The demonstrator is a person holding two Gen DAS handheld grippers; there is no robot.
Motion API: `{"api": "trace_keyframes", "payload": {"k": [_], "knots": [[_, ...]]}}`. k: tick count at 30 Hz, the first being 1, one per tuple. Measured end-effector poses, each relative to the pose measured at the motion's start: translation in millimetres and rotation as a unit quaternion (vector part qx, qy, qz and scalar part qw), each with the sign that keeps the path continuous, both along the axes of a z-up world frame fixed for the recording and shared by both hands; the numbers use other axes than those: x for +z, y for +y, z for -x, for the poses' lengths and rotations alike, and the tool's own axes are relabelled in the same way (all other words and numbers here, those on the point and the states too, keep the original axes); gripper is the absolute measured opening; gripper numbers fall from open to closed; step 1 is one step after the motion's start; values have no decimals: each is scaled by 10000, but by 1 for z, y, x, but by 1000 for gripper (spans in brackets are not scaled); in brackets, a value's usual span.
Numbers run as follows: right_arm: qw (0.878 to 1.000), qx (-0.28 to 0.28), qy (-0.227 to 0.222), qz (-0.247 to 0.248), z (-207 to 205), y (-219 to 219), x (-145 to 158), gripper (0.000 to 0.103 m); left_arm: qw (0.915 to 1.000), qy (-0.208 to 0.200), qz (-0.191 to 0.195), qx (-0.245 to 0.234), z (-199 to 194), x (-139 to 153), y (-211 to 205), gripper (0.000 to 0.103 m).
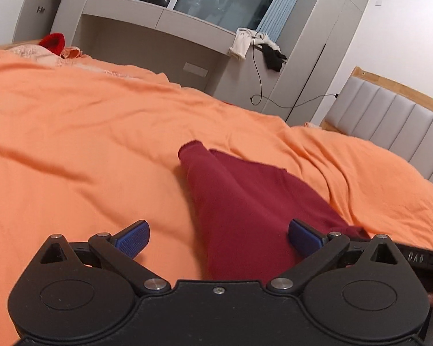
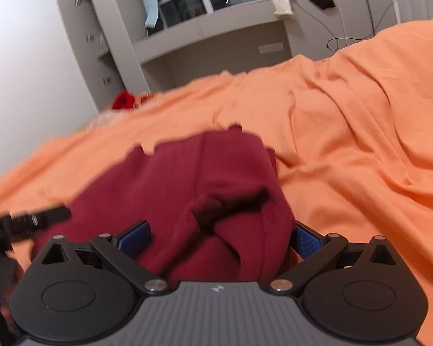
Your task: Fold small clothes
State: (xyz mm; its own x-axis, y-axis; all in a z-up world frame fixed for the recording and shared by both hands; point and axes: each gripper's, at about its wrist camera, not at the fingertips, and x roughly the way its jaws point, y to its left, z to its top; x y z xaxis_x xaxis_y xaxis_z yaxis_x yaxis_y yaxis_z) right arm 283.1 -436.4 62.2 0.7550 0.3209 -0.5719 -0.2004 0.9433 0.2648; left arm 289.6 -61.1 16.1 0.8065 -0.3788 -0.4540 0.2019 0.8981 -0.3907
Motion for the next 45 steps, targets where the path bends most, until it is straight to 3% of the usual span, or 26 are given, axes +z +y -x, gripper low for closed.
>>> {"api": "trace_keyframes", "payload": {"k": [6,11,14,22,27,30,45], "knots": [[9981,-118,184,-573,0,-15,-13,103,9999,94,67,58,-1,-15,-3,103],[9978,-102,240,-604,0,-16,-9,103,9999,83,37,80,-2,-17,-4,103],[9950,-121,349,-927,-2,-26,-4,103,9999,75,-4,94,-4,-15,-7,103],[9674,-555,810,-2335,-15,-64,-15,103,9999,90,-10,103,-3,-16,-7,103],[9516,-725,993,-2815,-18,-76,-27,103,9999,86,-28,93,-3,-17,-7,103],[9536,-732,997,-2743,-19,-75,-28,103,9999,84,-38,91,-3,-17,-7,103],[9868,-476,691,-1389,-11,-38,-19,102,9999,86,-48,101,-3,-16,-7,103]]}}
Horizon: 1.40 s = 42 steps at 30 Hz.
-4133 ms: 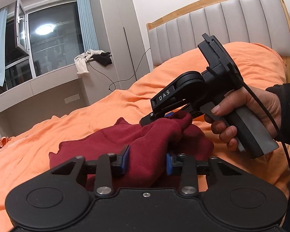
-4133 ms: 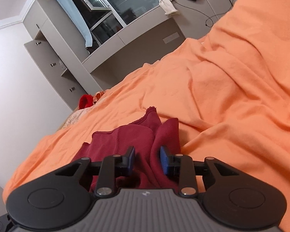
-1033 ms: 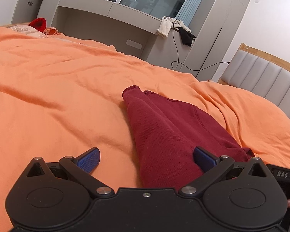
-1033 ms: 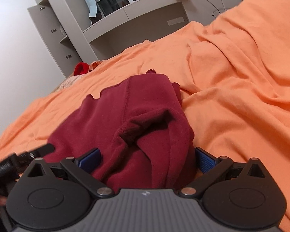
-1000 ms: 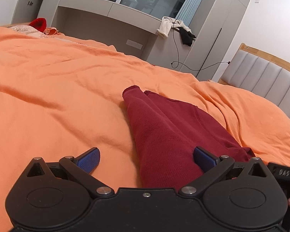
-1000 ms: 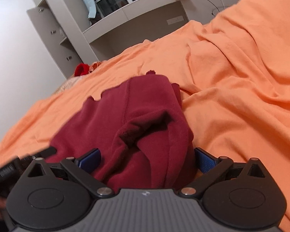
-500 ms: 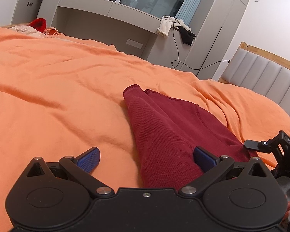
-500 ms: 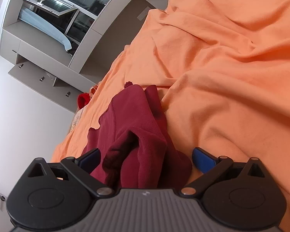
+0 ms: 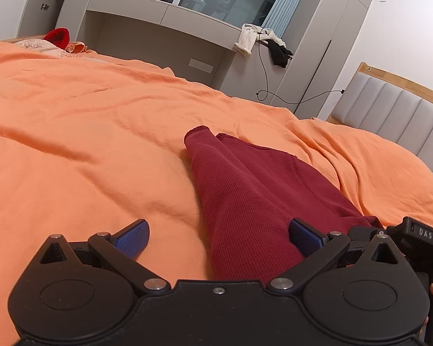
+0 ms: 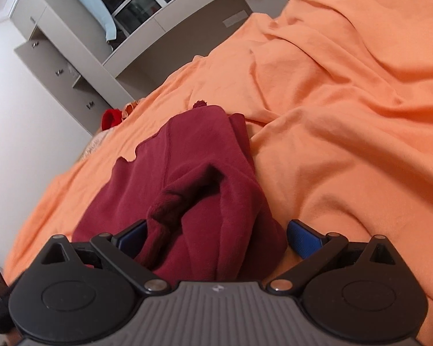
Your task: Fold small clothes
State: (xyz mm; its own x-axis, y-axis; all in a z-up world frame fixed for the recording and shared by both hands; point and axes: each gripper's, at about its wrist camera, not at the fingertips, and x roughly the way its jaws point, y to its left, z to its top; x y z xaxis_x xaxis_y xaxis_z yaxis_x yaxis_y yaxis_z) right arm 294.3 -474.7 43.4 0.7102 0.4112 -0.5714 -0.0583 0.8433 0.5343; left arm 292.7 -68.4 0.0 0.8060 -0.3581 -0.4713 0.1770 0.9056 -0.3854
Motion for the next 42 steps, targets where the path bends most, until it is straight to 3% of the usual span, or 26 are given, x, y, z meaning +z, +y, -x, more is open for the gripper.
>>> {"api": "trace_keyframes", "payload": {"k": [7,19,22,24,26,29,34,38,42], "knots": [[10000,11,10,-74,1,-3,1,102,10000,-2,-1,-1,0,0,0,103],[9860,-345,313,-1602,-10,-38,-5,101,10000,-3,0,1,0,0,0,103],[9816,-509,334,-1810,-17,-44,-9,92,10000,-4,-3,-1,0,0,0,103],[9796,-617,329,-1885,-23,-46,-10,82,10000,-3,0,-1,0,0,0,103],[9780,-714,338,-1929,-28,-47,-12,65,10000,-3,-3,-4,0,0,0,103],[9781,-763,393,-1894,-33,-44,-16,50,10000,-4,-2,-14,0,-1,0,103],[9896,-682,106,-1264,-26,-29,-6,34,10000,-8,-9,-38,-1,-1,1,103],[9974,-458,-539,133,-14,3,13,29,10000,-9,-8,-23,-1,-1,1,103],[9841,-247,-1026,1425,-5,38,22,28,10000,-11,-20,-14,-1,-2,0,103]]}}
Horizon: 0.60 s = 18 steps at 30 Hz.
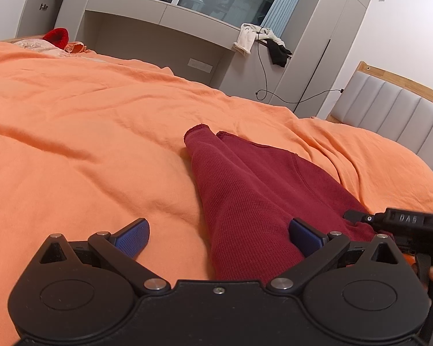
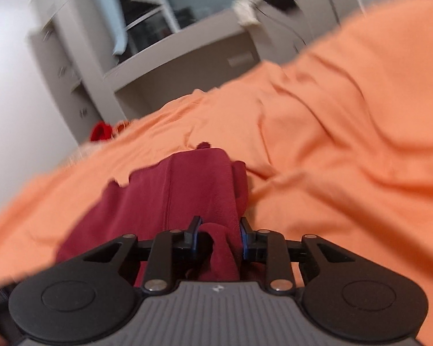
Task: Fold small clothes
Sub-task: 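Grasp the sweater's folded edge with the right gripper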
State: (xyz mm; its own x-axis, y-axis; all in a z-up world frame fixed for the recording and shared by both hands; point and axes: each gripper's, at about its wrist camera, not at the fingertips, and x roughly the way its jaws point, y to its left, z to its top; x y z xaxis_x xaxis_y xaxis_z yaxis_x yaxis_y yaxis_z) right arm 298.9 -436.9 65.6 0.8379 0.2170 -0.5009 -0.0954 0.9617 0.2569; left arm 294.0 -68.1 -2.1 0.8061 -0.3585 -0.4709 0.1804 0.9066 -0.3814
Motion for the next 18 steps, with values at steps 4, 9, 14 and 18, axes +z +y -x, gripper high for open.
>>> {"api": "trace_keyframes", "payload": {"k": [4,9,14,18], "knots": [[9984,46,-160,545,3,15,1,28,10000,1,-3,-1,0,-1,0,103],[9956,92,-246,904,9,23,0,29,10000,-3,-8,1,0,-1,0,103],[9984,127,-134,540,7,10,2,41,10000,-1,-4,2,0,-1,0,103],[9960,307,217,-809,-5,-22,-1,69,10000,0,-2,-1,0,-1,0,103]]}}
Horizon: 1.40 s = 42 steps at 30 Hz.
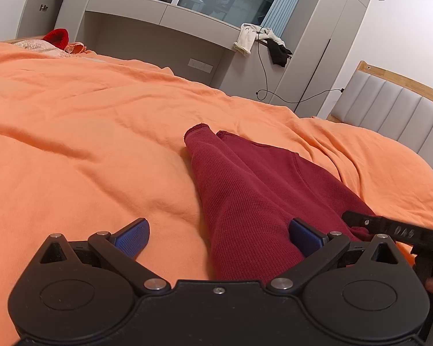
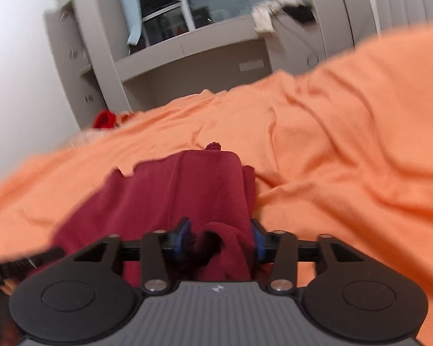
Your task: Fold small clothes
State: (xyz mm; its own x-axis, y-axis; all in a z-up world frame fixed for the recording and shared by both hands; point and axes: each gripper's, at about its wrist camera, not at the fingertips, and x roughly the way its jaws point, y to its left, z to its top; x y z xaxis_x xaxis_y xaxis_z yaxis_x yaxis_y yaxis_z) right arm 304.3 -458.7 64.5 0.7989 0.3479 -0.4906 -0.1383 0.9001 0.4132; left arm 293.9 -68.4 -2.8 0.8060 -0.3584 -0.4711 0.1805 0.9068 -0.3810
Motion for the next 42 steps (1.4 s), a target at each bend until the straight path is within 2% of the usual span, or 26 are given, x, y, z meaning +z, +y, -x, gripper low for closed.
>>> {"api": "trace_keyframes", "payload": {"k": [1,4,6,7,9,10,11,13,17,23,30,35,42], "knots": [[9991,91,117,-389,-4,-8,-3,76,10000,-1,-4,0,0,0,0,103],[9896,137,336,-1390,-13,-28,-12,80,10000,-1,-4,2,0,0,0,103],[9818,87,446,-1843,-21,-39,-20,80,10000,-3,-4,4,0,0,0,103],[9778,30,484,-2040,-24,-44,-23,79,10000,-5,-6,5,0,0,0,103],[9721,-118,592,-2266,-29,-51,-32,68,10000,-4,-7,6,0,0,0,103],[9707,-219,705,-2285,-33,-53,-38,53,10000,-2,-6,4,0,0,0,103],[9702,-291,805,-2268,-35,-53,-42,46,10000,0,-6,4,0,0,0,103],[9681,-319,855,-2333,-36,-53,-51,39,10000,5,-14,2,0,-1,-1,103],[9734,-296,764,-2138,-35,-47,-50,38,10000,-20,-38,-21,1,1,-1,103],[9744,-313,731,-2104,-33,-45,-51,39,9999,-152,35,-55,5,6,2,102],[9789,-315,680,-1900,-32,-40,-48,39,9986,-383,117,-336,12,12,-2,102],[9802,-328,661,-1840,-31,-39,-47,39,9984,-298,-144,-466,11,6,-13,103],[9813,-335,638,-1783,-31,-38,-46,39,9987,-197,-112,-466,8,2,-12,103]]}}
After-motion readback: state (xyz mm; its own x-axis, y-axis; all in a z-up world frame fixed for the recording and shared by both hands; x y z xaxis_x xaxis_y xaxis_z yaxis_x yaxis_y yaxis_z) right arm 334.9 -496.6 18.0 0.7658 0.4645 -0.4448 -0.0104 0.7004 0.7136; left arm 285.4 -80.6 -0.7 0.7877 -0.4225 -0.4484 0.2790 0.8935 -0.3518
